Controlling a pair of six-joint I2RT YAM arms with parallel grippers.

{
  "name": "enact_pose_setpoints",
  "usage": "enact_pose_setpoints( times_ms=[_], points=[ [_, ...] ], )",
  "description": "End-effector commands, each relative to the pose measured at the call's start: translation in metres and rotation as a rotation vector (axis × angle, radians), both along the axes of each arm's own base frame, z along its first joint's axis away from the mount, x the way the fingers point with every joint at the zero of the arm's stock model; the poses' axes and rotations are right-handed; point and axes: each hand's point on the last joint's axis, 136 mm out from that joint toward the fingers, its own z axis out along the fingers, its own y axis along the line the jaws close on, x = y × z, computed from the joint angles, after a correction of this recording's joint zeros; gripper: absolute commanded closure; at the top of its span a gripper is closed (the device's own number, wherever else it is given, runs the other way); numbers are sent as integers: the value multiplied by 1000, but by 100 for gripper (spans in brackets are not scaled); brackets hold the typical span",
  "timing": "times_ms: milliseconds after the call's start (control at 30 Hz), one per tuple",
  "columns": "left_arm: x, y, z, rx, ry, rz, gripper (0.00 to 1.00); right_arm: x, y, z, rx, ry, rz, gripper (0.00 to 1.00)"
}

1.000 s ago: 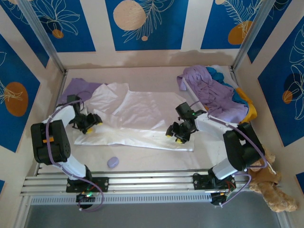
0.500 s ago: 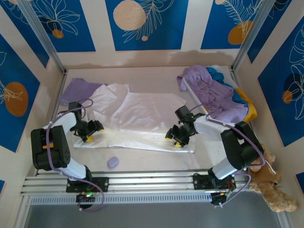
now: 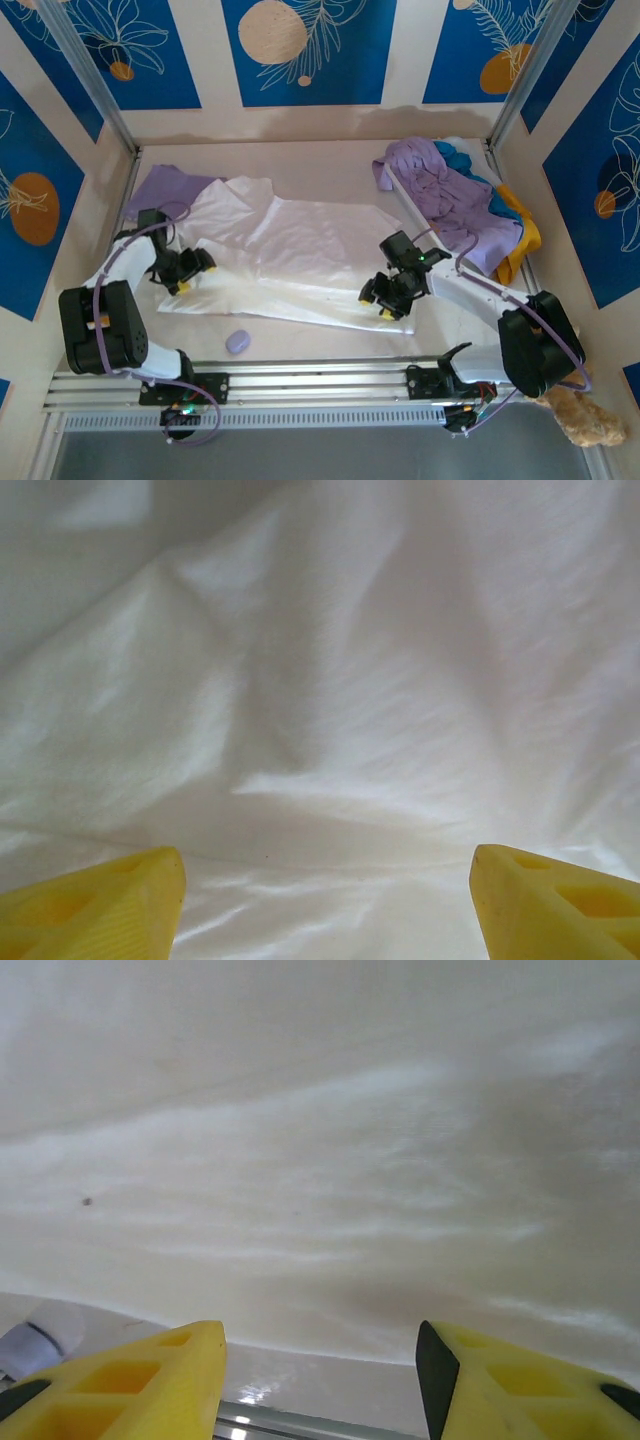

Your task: Fold and stack the t-shirts

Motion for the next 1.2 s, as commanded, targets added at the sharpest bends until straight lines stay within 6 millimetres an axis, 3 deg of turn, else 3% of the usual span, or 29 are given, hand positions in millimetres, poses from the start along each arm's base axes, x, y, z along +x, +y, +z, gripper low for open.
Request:
enact_pose_setpoints(
  times_ms=[0,233,433,633,800,933,1100,1167],
  points=[
    [19,-7,18,-37,-33,-12,24,14,11,15,37,-48,39,45],
    [61,-4,25,-29,-54,-48,23,43,38,18,57,-65,93,45],
    [83,-14,7,-32,-27,-100,24,63,64,15,80,-61,133,45],
    [106,-5,-1,25,-24,-145,29,78,92,16,93,-54,194,46],
    [108,10,-1,110,19,-173,37,85,107,15,98,-46,215,46],
    [108,10,-10,109,52,-189,54,87,113,14,103,-42,222,46],
    [107,10,-17,110,72,-196,56,87,110,15,96,-42,222,46],
    [105,11,-19,113,84,-202,62,87,108,14,93,-40,218,46]
  ],
)
